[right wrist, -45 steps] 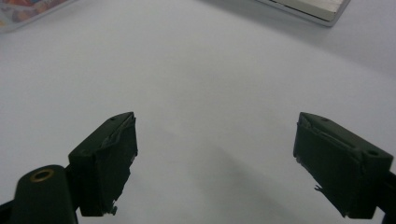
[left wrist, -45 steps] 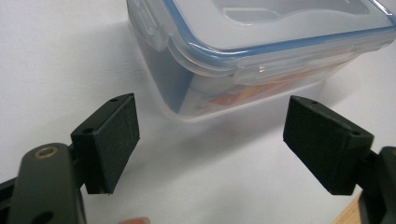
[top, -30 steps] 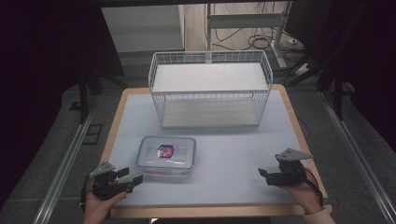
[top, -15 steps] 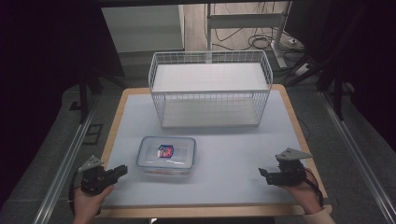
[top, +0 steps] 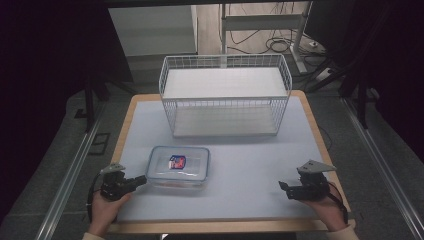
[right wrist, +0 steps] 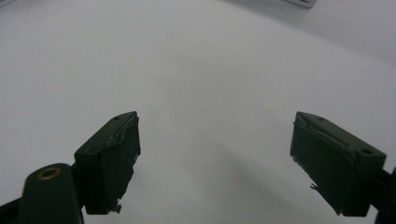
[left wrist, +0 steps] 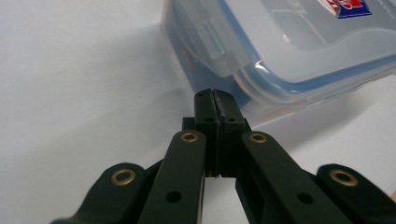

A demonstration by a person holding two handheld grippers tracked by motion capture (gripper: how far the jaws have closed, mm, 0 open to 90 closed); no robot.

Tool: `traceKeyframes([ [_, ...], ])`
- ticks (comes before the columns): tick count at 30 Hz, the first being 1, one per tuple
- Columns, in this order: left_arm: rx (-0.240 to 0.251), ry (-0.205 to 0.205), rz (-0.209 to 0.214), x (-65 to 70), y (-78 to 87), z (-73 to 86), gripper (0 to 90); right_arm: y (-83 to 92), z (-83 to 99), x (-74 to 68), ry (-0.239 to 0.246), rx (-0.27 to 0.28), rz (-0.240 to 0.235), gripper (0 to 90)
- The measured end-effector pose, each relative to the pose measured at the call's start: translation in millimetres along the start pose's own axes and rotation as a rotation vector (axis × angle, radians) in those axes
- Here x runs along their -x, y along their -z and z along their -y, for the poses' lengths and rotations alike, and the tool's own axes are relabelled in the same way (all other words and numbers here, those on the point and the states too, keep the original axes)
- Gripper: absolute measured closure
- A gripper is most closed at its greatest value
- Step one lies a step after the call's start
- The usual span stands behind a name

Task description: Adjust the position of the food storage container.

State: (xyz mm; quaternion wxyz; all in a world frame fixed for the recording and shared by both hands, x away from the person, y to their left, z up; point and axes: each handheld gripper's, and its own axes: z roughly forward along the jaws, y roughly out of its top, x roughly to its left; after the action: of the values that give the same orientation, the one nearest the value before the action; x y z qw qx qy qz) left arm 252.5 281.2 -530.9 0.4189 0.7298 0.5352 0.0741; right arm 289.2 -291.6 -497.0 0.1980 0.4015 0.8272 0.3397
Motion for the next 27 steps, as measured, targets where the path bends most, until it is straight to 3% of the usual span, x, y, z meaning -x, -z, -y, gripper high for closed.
traceKeyframes([
  [4, -0.002, -0.018, -0.016, 2.3, -2.8, -7.5, 89.5, -0.8, -0.2, -0.2, 0.001, -0.001, -0.001, 15.7],
  [9, -0.016, -0.012, 0.001, 2.4, -9.7, -11.4, 89.7, -1.5, -0.5, -0.8, 0.003, -0.005, -0.003, 15.7],
  [27, -0.062, -0.090, 0.060, 32.3, -39.6, -28.2, 89.6, -0.8, -0.8, -0.8, 0.003, -0.011, -0.005, 15.7],
])
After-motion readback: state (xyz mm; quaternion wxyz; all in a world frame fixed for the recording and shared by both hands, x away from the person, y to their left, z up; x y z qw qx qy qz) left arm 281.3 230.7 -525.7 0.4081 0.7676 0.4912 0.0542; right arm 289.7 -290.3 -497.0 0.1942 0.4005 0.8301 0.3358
